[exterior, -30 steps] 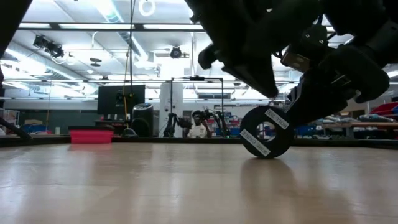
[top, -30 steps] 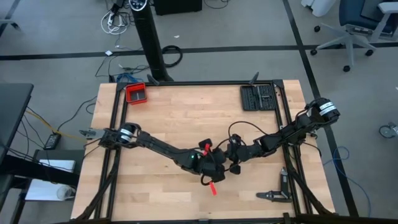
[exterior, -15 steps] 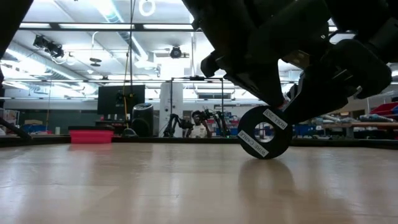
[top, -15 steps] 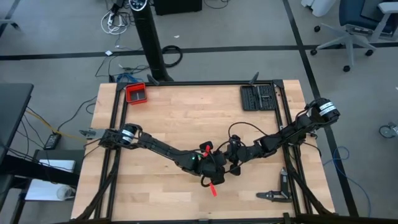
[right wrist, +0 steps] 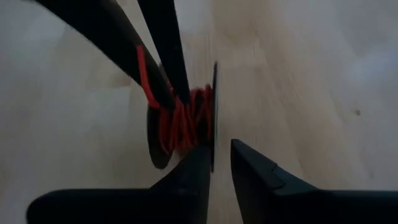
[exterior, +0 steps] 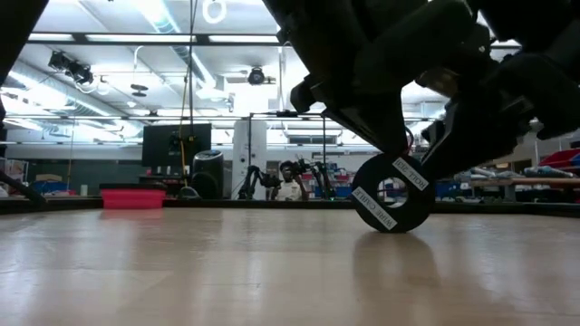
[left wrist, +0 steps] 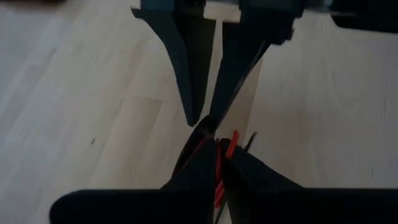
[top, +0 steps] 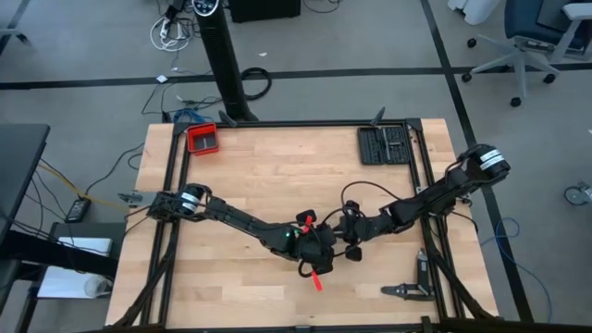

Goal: Coil cords
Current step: Coil the red wire onto the spool

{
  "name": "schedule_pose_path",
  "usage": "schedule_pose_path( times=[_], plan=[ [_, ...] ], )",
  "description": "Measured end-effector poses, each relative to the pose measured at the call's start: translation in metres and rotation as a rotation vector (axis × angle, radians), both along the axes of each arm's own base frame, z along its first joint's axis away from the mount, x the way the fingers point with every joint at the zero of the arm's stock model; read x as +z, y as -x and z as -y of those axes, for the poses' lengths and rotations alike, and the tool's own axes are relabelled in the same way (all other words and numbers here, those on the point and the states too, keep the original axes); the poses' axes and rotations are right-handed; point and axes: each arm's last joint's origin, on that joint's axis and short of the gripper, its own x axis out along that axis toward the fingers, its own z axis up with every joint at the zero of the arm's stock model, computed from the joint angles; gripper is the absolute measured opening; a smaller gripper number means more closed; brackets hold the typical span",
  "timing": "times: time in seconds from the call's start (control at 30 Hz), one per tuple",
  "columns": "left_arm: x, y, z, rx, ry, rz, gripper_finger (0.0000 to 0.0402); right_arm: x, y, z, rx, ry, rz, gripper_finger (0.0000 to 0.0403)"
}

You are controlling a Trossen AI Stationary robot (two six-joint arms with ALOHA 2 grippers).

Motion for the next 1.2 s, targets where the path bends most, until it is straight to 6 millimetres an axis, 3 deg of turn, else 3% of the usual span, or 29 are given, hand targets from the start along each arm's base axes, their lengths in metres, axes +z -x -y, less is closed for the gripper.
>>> schedule_pose_path(
  times=[0.2,0.4,0.63,0.87,1.2],
  plan=[
    [0.0,0.0,-0.001,0.0,0.002,0.0,0.0028,0.01,0.002,0.001,0.012,-0.002,0.032,0.0087],
    [0.0,0.0,-0.001,-0.001,0.002,0.0,0.0028,0.007,0.01,0.004,0.021,-0.004,0.021,0.0115],
    [0.0,0.0,-0.001,0.003,0.006,0.003,0.0028,0.019,0.028,0.0,0.02,-0.062,0.08,0.0117],
    [0.0,-0.001,-0.001,0.014,0.016,0.009,0.0028,0.039,0.033,-0.017,0.031,-0.049,0.259,0.0116],
    [0.0,-0.001,-0.001,0.019,0.018,0.012,0.0028,0.028,0.028,-0.025,0.026,-0.017,0.269,0.0116]
  ],
)
